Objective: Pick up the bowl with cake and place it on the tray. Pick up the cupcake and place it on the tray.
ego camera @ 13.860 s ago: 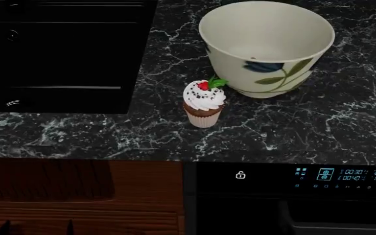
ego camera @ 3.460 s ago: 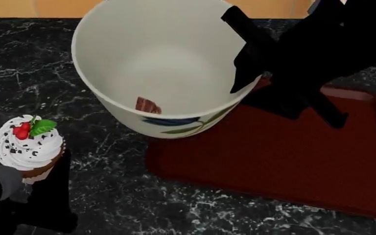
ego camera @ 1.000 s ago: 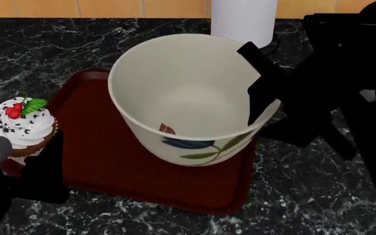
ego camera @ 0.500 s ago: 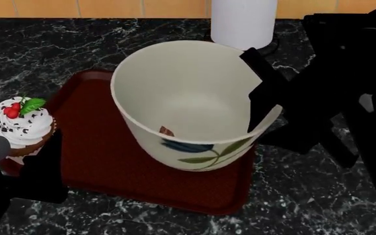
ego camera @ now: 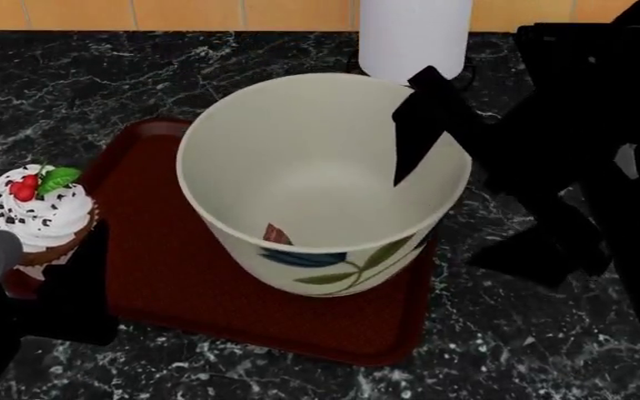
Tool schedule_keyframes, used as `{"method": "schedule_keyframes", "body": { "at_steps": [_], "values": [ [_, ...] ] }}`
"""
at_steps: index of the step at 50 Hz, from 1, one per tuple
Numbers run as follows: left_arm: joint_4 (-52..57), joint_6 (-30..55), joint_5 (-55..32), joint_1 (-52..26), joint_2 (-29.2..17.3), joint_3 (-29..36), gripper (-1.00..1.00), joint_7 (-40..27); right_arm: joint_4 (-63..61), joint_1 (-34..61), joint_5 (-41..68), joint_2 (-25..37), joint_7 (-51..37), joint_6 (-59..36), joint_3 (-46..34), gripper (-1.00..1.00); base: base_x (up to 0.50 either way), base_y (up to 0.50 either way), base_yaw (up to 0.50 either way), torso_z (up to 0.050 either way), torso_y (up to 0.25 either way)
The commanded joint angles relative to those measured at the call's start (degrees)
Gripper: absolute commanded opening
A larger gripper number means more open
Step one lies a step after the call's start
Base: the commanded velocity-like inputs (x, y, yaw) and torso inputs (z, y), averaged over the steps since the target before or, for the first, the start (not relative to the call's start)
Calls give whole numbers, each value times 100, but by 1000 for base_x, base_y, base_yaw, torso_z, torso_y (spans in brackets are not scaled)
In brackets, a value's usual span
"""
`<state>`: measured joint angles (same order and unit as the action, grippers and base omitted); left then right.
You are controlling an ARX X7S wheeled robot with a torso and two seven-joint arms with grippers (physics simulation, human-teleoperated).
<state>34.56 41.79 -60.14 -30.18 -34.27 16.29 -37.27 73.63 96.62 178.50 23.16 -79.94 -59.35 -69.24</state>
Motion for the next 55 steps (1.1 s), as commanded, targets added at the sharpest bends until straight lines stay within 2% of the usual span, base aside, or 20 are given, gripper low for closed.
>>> {"method": "schedule_keyframes", "body": {
  "at_steps": [1, 19, 32, 55],
  "values": [
    [-375, -131, -32, -232, 229, 14, -100, 173, 135, 308, -104, -50, 348, 91, -238, 100, 0, 0, 0, 0, 0],
    [-2224, 247, 256, -1584, 971, 547, -100, 392, 135, 543, -37, 58, 598, -88, -601, 100, 0, 0, 0, 0, 0],
    [-2638, 204, 601, -1699, 1097, 857, -100, 492, 135, 882, -33, 5, 453, -125, -687, 100, 0, 0, 0, 0, 0],
    [-3913, -400, 1135, -1634, 1319, 1139, -100, 1100, 134, 1159, -83, -140, 396, -268, -865, 100, 0, 0, 0, 0, 0]
  ]
}}
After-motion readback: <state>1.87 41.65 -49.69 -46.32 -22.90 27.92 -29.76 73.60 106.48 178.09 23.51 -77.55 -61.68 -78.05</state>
